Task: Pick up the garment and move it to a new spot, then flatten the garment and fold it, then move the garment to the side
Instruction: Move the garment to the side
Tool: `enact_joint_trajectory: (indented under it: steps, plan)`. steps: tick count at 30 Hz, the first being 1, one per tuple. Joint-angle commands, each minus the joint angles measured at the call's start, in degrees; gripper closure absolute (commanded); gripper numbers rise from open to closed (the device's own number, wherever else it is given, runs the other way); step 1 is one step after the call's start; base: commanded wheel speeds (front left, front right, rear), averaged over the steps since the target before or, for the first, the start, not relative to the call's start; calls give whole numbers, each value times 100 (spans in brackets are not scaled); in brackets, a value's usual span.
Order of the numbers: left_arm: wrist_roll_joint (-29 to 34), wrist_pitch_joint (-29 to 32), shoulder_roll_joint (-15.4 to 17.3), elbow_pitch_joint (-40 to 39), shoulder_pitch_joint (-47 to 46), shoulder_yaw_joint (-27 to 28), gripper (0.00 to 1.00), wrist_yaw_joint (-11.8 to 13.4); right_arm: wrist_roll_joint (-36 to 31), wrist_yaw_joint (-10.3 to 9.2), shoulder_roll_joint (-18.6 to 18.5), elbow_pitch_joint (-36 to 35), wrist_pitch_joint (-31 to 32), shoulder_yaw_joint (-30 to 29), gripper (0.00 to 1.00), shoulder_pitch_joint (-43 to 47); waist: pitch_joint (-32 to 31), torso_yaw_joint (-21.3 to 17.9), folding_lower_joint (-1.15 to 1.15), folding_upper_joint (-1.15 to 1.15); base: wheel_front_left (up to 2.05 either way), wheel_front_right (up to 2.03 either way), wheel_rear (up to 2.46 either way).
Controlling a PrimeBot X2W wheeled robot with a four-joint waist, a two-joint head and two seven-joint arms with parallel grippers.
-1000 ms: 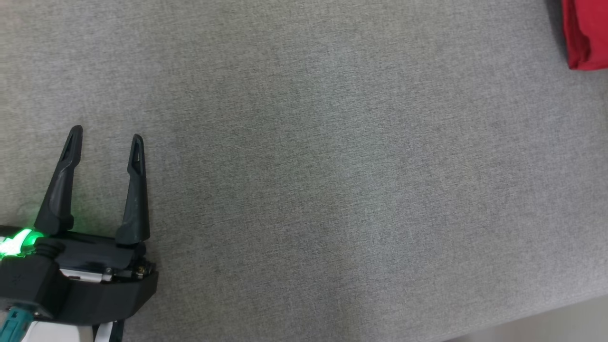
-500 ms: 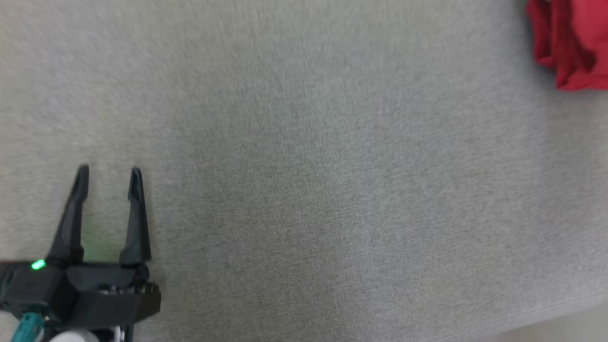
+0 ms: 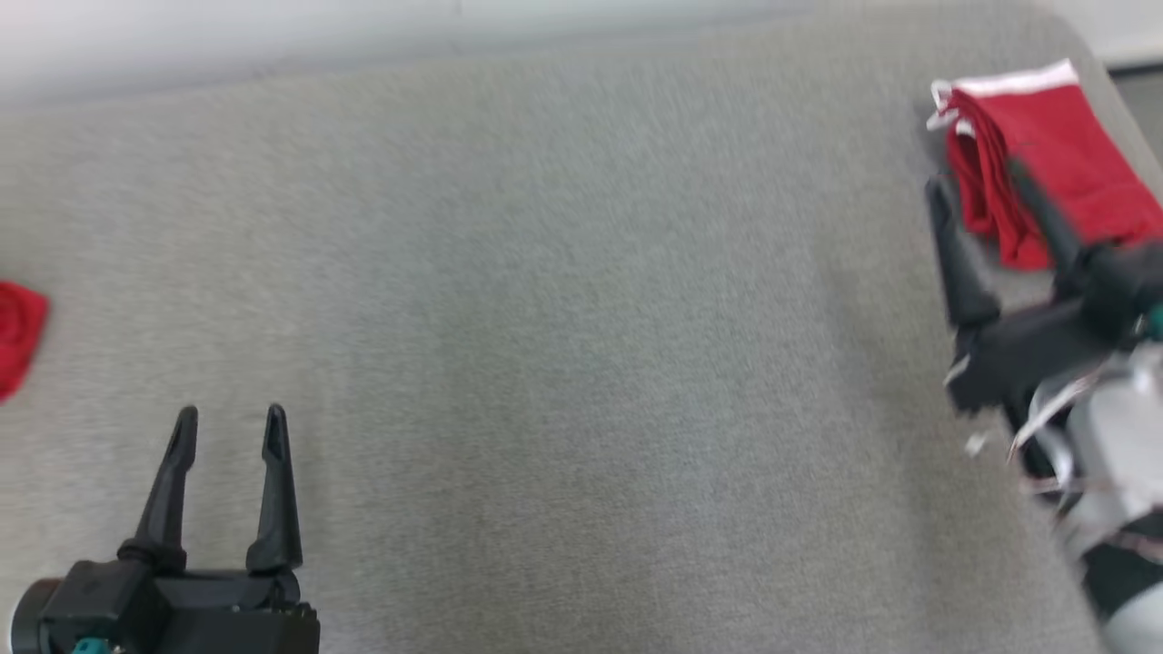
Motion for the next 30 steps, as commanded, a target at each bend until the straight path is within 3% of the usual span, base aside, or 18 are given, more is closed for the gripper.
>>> enact_joint_trajectory:
  steps: [1, 14, 30]
  plan:
    - [-89, 0, -18, 64, 110, 17, 0, 6, -66, -16, 125, -169, -24, -152, 0, 317, -474, 344, 1, 0, 0, 0, 0]
    - [-103, -1, -101, 456, 407, 206, 0, -39, -576, -16, 1252, -1514, -25, -1073, 0, 2706, -1170, 559, 1, 0, 0, 0, 0]
    - [-5, -1, -121, 765, 654, 281, 0, -47, -709, -16, 1555, -1806, -26, -1359, 0, 3449, -1446, 662, 1, 0, 0, 0, 0]
